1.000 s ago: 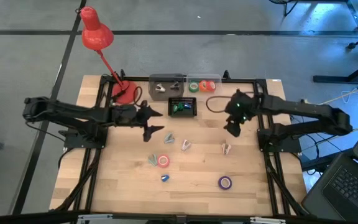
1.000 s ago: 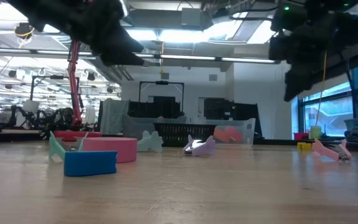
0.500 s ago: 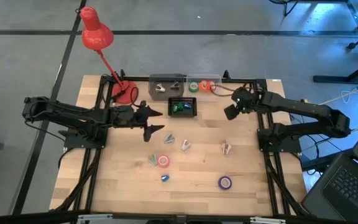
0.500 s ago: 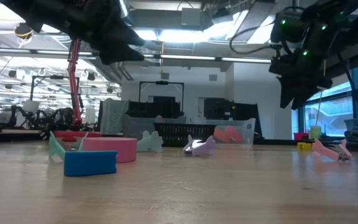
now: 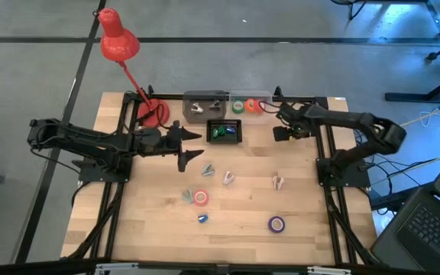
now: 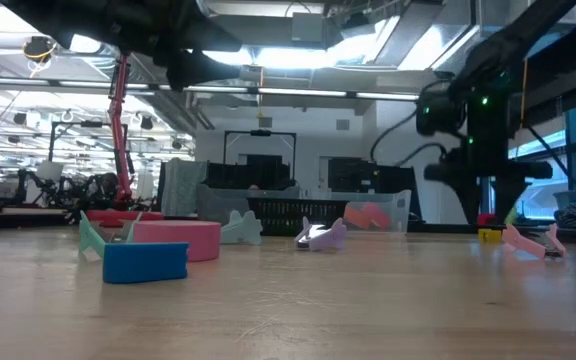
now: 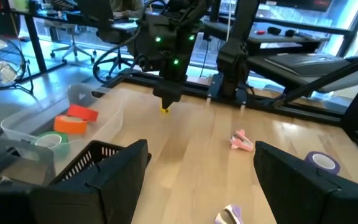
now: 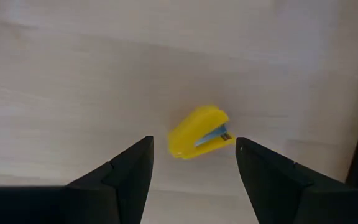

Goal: Pick and place Stapler, Stapler remover, tape
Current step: Put the yellow stapler into the black bin

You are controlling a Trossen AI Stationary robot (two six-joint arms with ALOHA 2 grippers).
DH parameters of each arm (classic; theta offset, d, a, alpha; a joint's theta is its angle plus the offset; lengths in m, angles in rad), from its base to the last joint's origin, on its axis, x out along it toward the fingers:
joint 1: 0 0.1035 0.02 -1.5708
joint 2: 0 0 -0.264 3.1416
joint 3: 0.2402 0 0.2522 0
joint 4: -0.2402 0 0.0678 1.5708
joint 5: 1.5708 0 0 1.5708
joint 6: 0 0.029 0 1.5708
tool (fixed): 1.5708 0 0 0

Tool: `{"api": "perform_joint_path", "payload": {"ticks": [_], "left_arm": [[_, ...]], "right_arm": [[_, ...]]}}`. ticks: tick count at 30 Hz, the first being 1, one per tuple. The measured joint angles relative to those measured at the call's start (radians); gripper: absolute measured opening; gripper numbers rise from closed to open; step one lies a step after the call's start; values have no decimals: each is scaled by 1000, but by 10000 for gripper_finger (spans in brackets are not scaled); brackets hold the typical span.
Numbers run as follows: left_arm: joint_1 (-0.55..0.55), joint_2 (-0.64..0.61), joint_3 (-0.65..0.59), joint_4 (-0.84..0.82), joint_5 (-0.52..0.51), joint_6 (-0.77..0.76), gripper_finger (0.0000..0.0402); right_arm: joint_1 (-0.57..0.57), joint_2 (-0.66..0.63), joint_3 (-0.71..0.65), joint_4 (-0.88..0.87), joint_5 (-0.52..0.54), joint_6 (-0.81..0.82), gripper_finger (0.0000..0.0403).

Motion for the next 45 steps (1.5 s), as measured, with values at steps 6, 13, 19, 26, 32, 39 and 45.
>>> {"api": "perform_joint_path", "payload": {"ticks": [6,13,19,26,32,39,45], "left_arm": [[0,0,0,-14,1,0,283],[0,0,0,-12,1,-1,283],[0,0,0,-12,2,-1,283],[0,0,0,-12,4,-2,283],[0,0,0,-12,4,-3,283],[0,0,0,-12,4,-3,283],[0,0,0,-11,3,-2,283]], "right_arm": [[-27,87,0,0,0,-13,229],[-29,111,2,18,7,-52,229],[-36,112,2,27,25,-44,219],[-39,113,1,44,31,-26,168],[-40,114,1,52,37,-57,108],[-42,115,0,45,77,-133,54],[-12,88,15,-26,75,-158,54]]}}
